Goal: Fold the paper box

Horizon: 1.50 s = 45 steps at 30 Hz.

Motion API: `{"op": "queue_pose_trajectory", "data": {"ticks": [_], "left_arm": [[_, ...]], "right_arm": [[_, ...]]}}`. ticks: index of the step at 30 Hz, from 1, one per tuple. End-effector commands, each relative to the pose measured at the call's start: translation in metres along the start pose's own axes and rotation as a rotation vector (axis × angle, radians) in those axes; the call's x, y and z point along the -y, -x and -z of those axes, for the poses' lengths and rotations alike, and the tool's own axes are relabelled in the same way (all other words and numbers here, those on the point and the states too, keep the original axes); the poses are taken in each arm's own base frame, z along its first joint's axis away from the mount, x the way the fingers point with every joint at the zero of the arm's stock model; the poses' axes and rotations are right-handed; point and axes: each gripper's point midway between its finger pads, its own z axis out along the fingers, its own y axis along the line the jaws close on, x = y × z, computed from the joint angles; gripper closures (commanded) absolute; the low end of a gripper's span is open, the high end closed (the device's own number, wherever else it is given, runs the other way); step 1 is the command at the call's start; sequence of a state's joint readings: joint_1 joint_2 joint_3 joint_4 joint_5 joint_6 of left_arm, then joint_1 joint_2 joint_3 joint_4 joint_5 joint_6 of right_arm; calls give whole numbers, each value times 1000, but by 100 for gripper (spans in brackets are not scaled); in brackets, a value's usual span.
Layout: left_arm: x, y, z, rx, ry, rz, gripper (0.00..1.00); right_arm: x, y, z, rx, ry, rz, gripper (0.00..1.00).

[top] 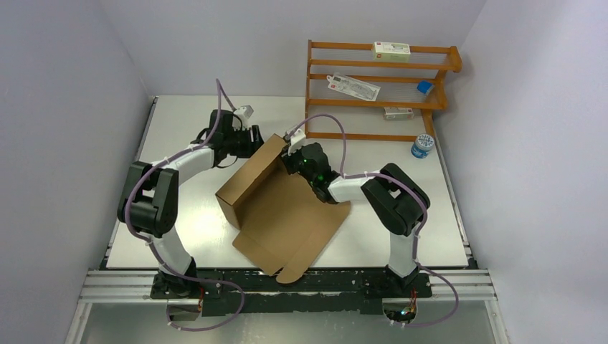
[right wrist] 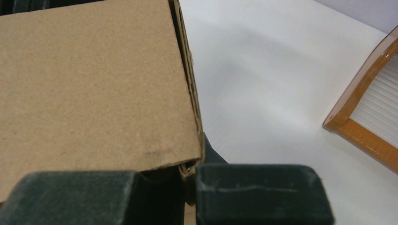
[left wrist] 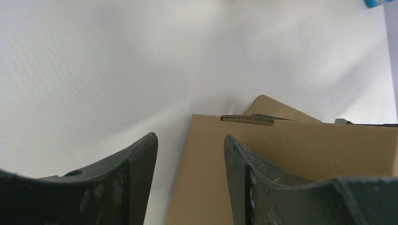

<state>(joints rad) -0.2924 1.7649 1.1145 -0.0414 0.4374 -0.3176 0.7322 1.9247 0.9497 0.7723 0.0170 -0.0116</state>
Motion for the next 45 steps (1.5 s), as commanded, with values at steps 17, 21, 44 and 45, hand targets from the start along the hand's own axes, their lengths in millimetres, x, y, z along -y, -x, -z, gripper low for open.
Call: {"op": "queue_pose_trajectory", "data": {"ticks": [17,21,44,45], "left_arm": [[144,-48,0,-51,-462,108,41],[149,-53,4,-19,-494,149,40],[46,-104,16,-14,32,139,28],[38,-102,21,1,61,150,28]], "right_arm": [[0,0,-12,-204,-24,154,100],[3,-20,-5,-289,-17,228,100],[1,-18,7,-466,-10,541,68],[-1,-21,7,-480,-7,567,66]]}}
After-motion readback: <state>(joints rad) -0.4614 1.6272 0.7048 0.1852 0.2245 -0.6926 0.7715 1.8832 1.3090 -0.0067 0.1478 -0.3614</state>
